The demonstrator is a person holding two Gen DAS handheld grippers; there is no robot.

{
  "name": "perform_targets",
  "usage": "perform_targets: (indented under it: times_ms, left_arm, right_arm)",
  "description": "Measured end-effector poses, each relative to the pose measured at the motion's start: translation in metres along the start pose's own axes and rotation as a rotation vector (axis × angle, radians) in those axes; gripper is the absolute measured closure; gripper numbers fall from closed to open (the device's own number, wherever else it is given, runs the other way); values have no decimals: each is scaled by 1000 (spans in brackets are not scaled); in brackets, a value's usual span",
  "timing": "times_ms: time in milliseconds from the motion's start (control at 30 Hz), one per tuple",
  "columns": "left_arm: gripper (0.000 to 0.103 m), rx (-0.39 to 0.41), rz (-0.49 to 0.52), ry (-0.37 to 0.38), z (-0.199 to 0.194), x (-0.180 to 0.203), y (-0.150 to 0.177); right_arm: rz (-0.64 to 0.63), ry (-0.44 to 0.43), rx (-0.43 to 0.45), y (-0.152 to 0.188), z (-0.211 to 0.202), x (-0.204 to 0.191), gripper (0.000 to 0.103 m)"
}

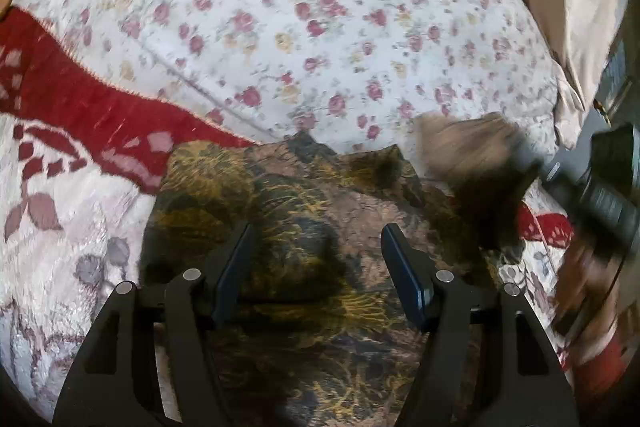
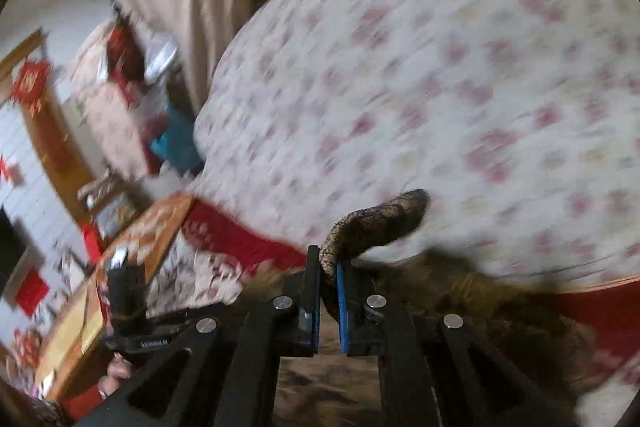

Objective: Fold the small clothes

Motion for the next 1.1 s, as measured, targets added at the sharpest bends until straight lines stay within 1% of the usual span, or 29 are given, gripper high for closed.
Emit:
perform_targets:
  times_ms: [33, 67, 100, 133, 167, 200, 267, 300, 333, 367, 467, 500, 600, 667, 733, 767, 800, 833, 867, 933, 1000, 1033, 1067, 1100]
  left_arm:
    - [37, -5, -11, -2, 1, -3, 0]
    - [37, -9, -20, -3, 2, -6, 0]
    - [37, -14, -30, -3, 2, -9, -1]
    - [37, -18, -41, -5, 2, -11, -1]
    - [37, -18, -50, -5, 2, -13, -1]
    - [37, -20, -60, 0, 1, -15, -1]
    - [37, -26, -81, 24, 1, -15, 0]
    - [37, -28, -86, 34, 1, -14, 0]
    - [37, -37, -87, 48, 1, -12, 1]
    - [37, -51, -81, 64, 2, -8, 1]
    - [37, -99, -50, 98, 7, 7, 6]
    - [37, -111, -42, 92, 9, 11, 8]
    - [37, -175, -2, 39, 24, 24, 14]
    - [37, -227, 21, 24, 36, 32, 19]
    - [39, -268, 50, 31, 48, 42, 23]
    - [55, -274, 65, 31, 50, 46, 24]
    - [76, -279, 92, 22, 52, 52, 24]
    - [83, -284, 113, 18, 53, 57, 23]
    - [84, -275, 129, 28, 50, 63, 18]
    - [85, -230, 129, 44, 40, 65, 4]
    - [85, -157, 116, 43, 22, 63, -20]
    - [85, -118, 107, 39, 13, 60, -30]
    - [85, -73, 94, 17, 2, 53, -43]
    - [85, -61, 82, -5, -1, 47, -49]
  right_arm:
    - [-13, 0, -45, 12, 22, -7, 96]
    - [-34, -1, -125, 30, 46, -17, 95]
    - [-68, 4, -241, 51, 71, -27, 93]
    - [-102, 7, -324, 64, 85, -33, 92]
    - [-166, 16, -413, 82, 93, -40, 91]
    - [-203, 27, -432, 90, 91, -43, 90]
    - [-226, 31, -422, 93, 74, -39, 78]
    - [-201, 32, -405, 92, 60, -34, 59]
    - [-172, 42, -380, 89, 47, -27, 46]
    - [-138, 51, -350, 85, 32, -19, 43]
    - [-45, 59, -304, 75, -9, 5, 42]
    - [-19, 81, -280, 73, -27, 16, 42]
    - [49, 142, -243, 69, -69, 47, 41]
    - [90, 181, -221, 71, -97, 66, 41]
    - [105, 217, -205, 70, -122, 76, 41]
    - [108, 236, -196, 70, -134, 82, 41]
    - [108, 260, -185, 68, -149, 89, 40]
    - [107, 282, -176, 66, -157, 92, 39]
    - [107, 305, -163, 64, -164, 97, 38]
    - [126, 351, -136, 61, -177, 110, 33]
    - [140, 383, -135, 58, -179, 121, 33]
    - [147, 388, -134, 57, -178, 125, 33]
    - [164, 389, -136, 56, -173, 132, 33]
    - [179, 389, -141, 56, -168, 137, 33]
Point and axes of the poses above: each gripper's, at about its wrist camera, not at the fingertips, and z roughly the way its jaws point, x to its right, y to its underside, the point moved 2 cm from there along z, roughly the way its jaws point, and after that the axes turned 2 degrees about z, right-handed, at the moved point
